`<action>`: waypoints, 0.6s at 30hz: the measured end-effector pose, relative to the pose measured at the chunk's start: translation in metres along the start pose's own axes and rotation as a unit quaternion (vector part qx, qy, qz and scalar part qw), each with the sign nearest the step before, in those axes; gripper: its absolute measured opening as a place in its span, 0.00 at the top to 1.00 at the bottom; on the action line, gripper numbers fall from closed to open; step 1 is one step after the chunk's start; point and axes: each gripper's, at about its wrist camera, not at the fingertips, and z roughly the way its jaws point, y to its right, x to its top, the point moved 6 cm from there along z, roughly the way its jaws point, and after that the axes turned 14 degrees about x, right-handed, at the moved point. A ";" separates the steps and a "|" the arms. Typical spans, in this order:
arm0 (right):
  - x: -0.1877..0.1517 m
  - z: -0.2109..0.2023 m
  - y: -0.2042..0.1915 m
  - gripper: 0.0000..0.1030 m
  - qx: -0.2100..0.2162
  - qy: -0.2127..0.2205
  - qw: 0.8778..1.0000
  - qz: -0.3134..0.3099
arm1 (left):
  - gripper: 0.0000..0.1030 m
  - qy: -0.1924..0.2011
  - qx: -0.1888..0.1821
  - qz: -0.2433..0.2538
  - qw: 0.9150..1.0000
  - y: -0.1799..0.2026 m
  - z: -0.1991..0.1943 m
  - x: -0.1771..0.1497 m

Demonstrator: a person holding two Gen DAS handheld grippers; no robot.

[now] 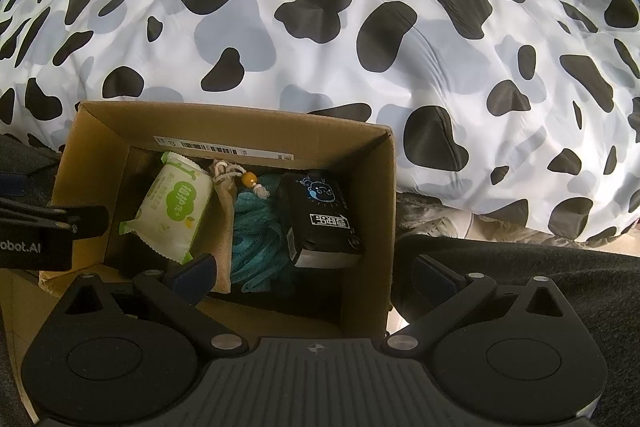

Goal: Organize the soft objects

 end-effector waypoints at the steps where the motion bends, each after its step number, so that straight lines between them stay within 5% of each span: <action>1: 0.000 0.000 0.000 0.00 0.000 0.000 1.000 0.000 | 0.00 0.000 0.000 0.000 1.000 0.000 0.000 0.000; 18: 0.000 -0.001 -0.001 0.00 0.001 0.002 1.000 -0.003 | 0.00 0.010 -0.001 0.003 1.000 -0.001 -0.004 0.002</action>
